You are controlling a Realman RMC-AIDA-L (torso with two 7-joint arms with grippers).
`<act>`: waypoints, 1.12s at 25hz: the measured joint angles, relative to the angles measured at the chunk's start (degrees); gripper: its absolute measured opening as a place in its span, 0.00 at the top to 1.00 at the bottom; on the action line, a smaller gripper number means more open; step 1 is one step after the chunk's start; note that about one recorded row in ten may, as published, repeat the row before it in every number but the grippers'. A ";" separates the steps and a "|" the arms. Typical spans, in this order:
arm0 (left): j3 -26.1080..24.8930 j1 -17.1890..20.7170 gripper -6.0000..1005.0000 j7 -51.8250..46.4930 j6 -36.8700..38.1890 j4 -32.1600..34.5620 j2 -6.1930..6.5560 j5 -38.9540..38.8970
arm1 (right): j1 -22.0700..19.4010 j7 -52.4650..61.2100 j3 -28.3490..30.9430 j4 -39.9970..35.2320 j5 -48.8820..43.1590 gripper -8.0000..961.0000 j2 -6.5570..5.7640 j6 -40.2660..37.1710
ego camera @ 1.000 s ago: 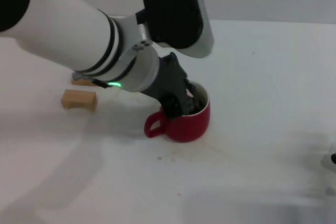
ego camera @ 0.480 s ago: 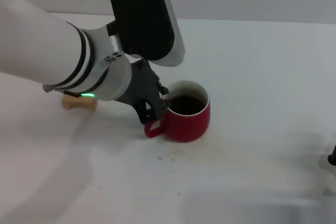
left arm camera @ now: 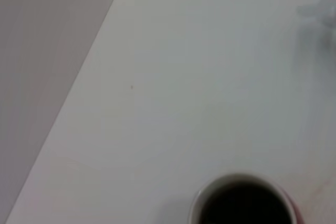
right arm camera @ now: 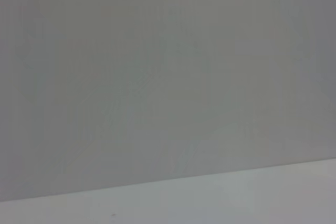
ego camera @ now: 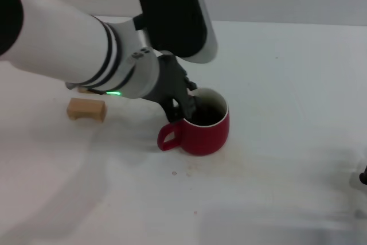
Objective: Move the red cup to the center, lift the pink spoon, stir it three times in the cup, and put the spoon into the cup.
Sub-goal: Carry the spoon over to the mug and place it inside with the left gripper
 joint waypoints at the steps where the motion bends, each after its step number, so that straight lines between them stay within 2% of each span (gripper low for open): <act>1: 0.28 -0.06 0.82 -0.02 0.16 0.00 0.00 -0.13 | -0.04 0.00 -0.09 0.01 0.00 0.99 0.00 -0.10; 7: 3.75 0.38 0.82 -1.41 -0.19 -2.33 0.03 -1.46 | -0.07 0.00 -0.46 0.02 0.00 0.99 0.00 -0.21; 17: 1.79 5.21 0.82 -1.83 -3.11 -6.56 0.38 2.23 | 0.29 0.00 -0.83 0.02 0.01 0.99 0.00 -0.22; 24: 0.32 2.77 0.82 -1.81 -1.17 -3.41 0.25 2.29 | 0.39 0.00 -1.12 0.01 0.06 0.99 0.00 -0.17; 28: 1.95 1.12 0.82 -1.80 0.84 -1.94 0.03 1.57 | 0.19 0.00 -1.12 0.02 0.20 0.99 0.00 -0.16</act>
